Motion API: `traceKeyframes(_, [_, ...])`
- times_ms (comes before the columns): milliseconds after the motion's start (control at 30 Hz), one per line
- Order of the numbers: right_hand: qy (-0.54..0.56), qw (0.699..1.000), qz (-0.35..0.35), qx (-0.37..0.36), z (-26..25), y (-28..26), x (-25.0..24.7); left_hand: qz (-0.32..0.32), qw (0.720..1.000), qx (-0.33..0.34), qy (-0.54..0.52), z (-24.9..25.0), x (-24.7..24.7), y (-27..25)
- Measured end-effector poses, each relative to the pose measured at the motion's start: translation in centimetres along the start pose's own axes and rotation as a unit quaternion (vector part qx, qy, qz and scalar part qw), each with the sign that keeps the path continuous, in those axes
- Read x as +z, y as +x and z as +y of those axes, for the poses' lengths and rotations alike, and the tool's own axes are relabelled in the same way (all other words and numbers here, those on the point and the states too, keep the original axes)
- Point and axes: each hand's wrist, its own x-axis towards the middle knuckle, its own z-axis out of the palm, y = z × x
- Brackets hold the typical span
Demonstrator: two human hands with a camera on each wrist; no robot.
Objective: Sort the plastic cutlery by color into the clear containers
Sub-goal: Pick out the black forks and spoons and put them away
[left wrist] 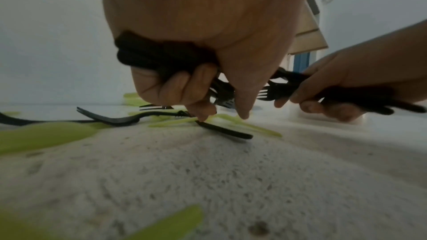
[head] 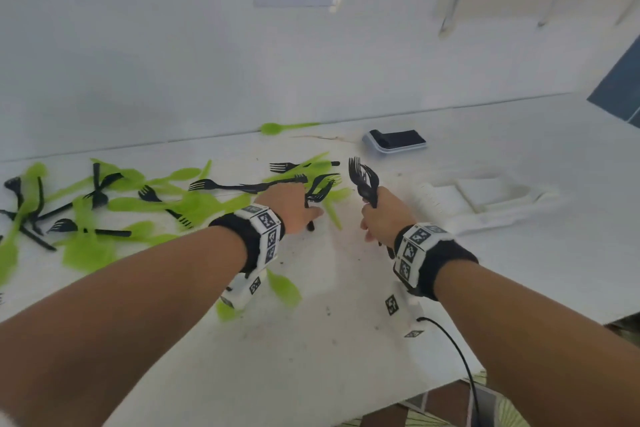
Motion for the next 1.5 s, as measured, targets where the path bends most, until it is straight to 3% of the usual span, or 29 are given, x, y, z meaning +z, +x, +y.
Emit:
traceKeyframes(133, [-0.022,1.000,-0.008,-0.014,0.4,1.5,-0.4,-0.004,0.999,-0.033,-0.024,-0.2,1.3,0.9])
traceKeyframes(267, [-0.014,0.999,-0.013,-0.041,-0.4,3.3,-0.2,-0.062,0.994,-0.081,-0.022,-0.4,-0.1,0.0])
traceKeyframes(333, [0.003,0.998,-0.013,-0.061,-1.3,4.0,0.2,-0.078,0.990,-0.087,-0.075,-0.7,-1.3,-0.9])
traceKeyframes(433, [0.020,0.994,-0.030,-0.105,-3.1,4.6,1.5,-0.094,0.940,-0.118,-0.305,-1.0,-3.0,-2.7])
traceKeyframes(500, [0.055,0.988,-0.050,-0.135,-4.3,4.8,2.6,-0.097,0.903,-0.144,-0.393,-1.2,-4.1,-3.9])
traceKeyframes(633, [0.105,0.977,-0.101,-0.159,-6.6,4.9,4.4,-0.105,0.871,-0.168,-0.449,-2.4,-5.6,-6.4])
traceKeyframes(733, [0.056,0.976,-0.112,-0.180,-8.0,5.2,5.4,-0.140,0.854,-0.173,-0.470,-3.9,-6.8,-8.4])
traceKeyframes(867, [0.052,0.983,-0.093,-0.150,-8.8,5.3,6.0,-0.127,0.851,-0.165,-0.481,-6.6,-8.2,-10.6])
traceKeyframes(1000, [0.212,0.971,-0.057,-0.096,-9.0,4.5,6.0,-0.078,0.841,-0.183,-0.502,-8.6,-8.2,-11.0])
traceKeyframes(1100, [0.291,0.954,-0.025,-0.071,-9.7,3.1,5.7,-0.080,0.839,-0.196,-0.501,-9.1,-7.2,-9.6])
traceKeyframes(1200, [0.339,0.939,-0.002,-0.052,-10.4,1.6,5.9,-0.083,0.783,-0.211,-0.579,-8.0,-6.3,-7.8])
traceKeyframes(1267, [0.358,0.933,0.006,-0.029,-10.5,0.8,6.2,-0.085,0.758,-0.188,-0.619,-6.7,-6.0,-6.9])
traceKeyframes(1400, [0.421,0.907,0.019,0.016,-10.0,-0.7,5.7,-0.100,0.785,-0.099,-0.603,-4.4,-5.6,-6.4])
traceKeyframes(1500, [0.449,0.891,0.055,0.042,-9.5,-1.5,5.3,-0.115,0.782,-0.075,-0.608,-3.6,-5.2,-6.7])
